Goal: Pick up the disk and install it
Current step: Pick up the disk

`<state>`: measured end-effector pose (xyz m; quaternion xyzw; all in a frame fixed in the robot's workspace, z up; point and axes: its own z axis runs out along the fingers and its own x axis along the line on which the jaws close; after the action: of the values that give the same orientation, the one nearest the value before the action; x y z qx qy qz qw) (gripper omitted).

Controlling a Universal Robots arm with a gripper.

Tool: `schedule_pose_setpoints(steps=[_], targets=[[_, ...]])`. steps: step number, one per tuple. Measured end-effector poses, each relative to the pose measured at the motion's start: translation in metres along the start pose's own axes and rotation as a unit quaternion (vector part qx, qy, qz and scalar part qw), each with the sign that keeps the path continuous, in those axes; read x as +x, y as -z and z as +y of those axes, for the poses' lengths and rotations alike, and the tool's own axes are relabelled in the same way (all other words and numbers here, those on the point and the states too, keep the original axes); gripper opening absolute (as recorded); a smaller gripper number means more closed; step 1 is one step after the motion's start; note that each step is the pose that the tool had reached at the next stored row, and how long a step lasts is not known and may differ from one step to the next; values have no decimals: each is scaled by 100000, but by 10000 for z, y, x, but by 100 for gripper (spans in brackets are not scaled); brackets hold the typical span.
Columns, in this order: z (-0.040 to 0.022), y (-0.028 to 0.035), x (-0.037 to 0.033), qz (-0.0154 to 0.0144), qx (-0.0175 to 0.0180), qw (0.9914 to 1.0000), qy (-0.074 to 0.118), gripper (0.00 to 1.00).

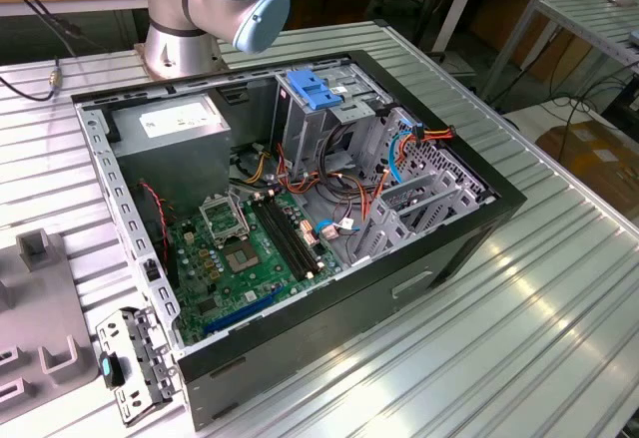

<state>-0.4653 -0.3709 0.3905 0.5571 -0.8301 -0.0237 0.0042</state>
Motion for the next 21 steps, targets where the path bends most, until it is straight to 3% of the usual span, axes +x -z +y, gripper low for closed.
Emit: schedule_pose_setpoints(steps=[4,8,9,12,14,15,17,18,20,21], targets=[[0,-1,0,176,-76,99920,4001,11],[0,-2,0,359,-156,99664,8184,11],[-1,-2,0,426,-184,99527,9705,11],[0,-2,0,696,-305,98745,15777,11],[0,-2,0,786,-346,98391,17843,11],[0,-2,0,855,-375,98087,19442,11],[-1,-2,0,956,-418,97617,21676,11],[0,-2,0,1056,-464,97075,23982,11],[0,-3,0,1131,-494,96617,25760,11],[0,-3,0,1184,-519,96315,26864,11]])
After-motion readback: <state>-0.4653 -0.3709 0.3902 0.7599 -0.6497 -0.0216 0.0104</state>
